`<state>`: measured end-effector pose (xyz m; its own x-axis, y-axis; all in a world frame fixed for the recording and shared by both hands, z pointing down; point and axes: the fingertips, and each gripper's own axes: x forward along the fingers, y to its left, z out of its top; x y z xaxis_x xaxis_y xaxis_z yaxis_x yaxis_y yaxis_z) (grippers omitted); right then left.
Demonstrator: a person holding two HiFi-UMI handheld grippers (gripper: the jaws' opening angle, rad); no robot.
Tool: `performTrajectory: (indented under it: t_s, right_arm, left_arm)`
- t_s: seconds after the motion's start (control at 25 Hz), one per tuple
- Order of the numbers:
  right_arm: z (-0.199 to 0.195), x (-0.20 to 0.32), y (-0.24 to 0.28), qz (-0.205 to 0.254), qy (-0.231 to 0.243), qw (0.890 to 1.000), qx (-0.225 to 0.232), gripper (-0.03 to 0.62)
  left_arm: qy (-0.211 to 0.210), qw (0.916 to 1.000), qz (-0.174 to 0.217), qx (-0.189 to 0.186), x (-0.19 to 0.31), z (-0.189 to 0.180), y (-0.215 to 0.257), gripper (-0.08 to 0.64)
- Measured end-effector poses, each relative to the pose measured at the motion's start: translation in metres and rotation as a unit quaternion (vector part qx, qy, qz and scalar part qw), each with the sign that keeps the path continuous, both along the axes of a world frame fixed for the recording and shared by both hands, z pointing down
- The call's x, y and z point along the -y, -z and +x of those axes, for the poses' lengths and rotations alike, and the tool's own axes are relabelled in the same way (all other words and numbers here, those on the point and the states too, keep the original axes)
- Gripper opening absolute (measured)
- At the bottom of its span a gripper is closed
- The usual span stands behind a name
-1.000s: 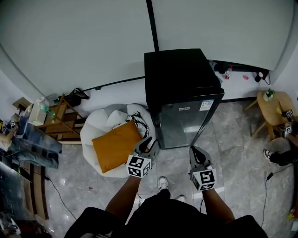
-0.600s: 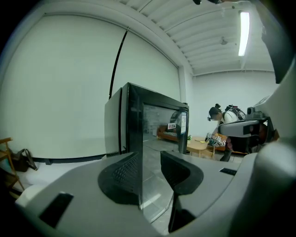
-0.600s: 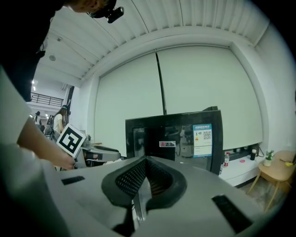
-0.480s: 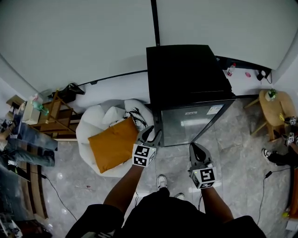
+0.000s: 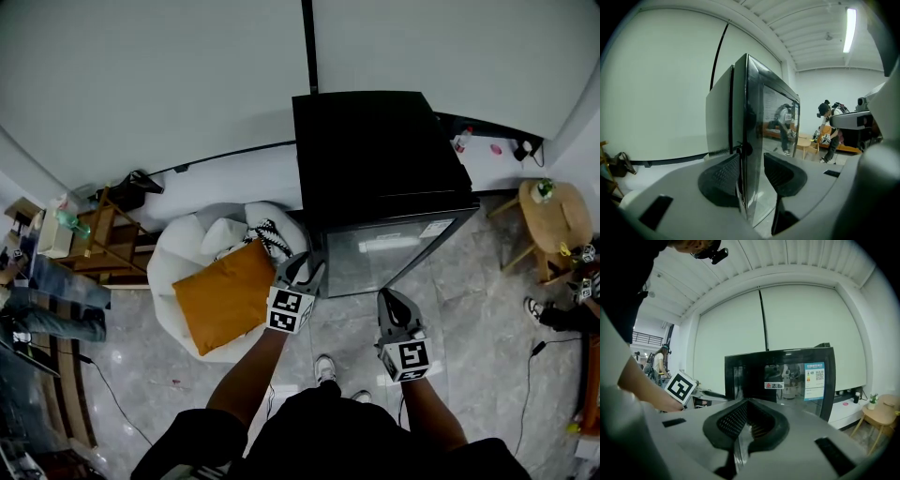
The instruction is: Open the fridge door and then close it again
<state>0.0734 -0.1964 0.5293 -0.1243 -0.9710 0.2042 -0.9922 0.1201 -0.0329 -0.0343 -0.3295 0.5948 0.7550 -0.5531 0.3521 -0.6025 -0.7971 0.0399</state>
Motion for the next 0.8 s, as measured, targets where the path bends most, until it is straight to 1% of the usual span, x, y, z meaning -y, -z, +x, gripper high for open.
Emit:
performTrajectory:
  t_s: [0.24, 0.44, 0.64, 0.8]
  right_arm:
    - [0.0020, 0.0011, -0.0045, -0.006, -0.007, 1.000, -0.003, 0.014]
    - [0.0024, 0.0029, -0.0097, -0.009, -0.010, 1.000, -0.001, 0.014]
    - [0.0002, 0.0062, -0.0083, -0.001, -0.013, 1.000, 0.003, 0.014]
    - [0.0011, 0.0037, -0.0102, 0.002, -0.016, 1.000, 0.004, 0.014]
  left_arm:
    - [-0.003, 1.0000, -0.006, -0.003, 0.0030, 0.0073, -0.0073, 0.179]
    - [0.020, 0.9998, -0.003, -0.005, 0.0085, 0.0108, -0.0054, 0.147]
    - [0.012, 0.9999, -0.001, -0.006, 0.0087, 0.0100, -0.0053, 0.138]
    - [0.010, 0.9999, -0.007, -0.009, 0.0089, 0.0082, -0.0052, 0.130]
